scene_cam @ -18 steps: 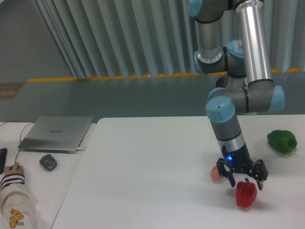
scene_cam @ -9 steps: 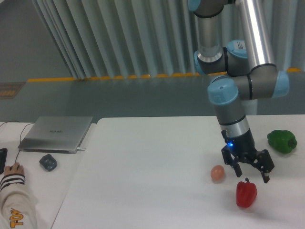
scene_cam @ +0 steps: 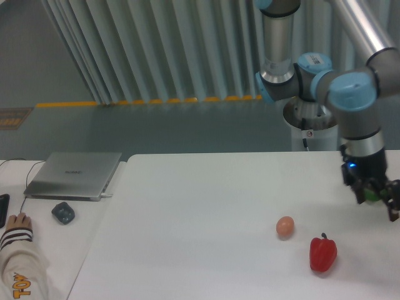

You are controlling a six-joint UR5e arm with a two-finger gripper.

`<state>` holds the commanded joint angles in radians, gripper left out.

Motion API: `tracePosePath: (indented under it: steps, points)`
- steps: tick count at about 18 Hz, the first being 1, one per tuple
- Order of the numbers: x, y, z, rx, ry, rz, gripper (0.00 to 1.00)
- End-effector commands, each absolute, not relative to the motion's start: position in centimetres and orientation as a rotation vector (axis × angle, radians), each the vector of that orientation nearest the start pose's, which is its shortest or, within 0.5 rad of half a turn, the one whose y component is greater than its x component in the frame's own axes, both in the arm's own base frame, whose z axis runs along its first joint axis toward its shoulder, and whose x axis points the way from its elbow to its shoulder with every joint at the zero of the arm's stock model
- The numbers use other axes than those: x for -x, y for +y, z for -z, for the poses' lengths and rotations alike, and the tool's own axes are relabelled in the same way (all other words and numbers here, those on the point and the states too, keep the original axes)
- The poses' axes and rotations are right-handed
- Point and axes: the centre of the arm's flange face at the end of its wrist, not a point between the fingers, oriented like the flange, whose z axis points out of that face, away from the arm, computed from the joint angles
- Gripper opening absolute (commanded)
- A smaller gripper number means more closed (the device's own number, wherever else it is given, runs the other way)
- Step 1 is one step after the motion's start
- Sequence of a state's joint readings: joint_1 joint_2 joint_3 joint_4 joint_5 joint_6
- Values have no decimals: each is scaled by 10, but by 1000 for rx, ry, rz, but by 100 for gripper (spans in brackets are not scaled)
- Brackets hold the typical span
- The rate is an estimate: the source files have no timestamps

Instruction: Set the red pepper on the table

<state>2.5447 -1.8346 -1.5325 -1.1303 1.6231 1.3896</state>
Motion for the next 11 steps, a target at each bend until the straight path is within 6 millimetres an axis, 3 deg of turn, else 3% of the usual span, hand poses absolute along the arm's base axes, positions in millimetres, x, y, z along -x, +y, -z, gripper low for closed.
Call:
tracePosePath:
  steps: [5,11]
  points:
    - [469,421,-414,3001,839,-177,100]
    - [506,412,-411,2994,986,-57,100]
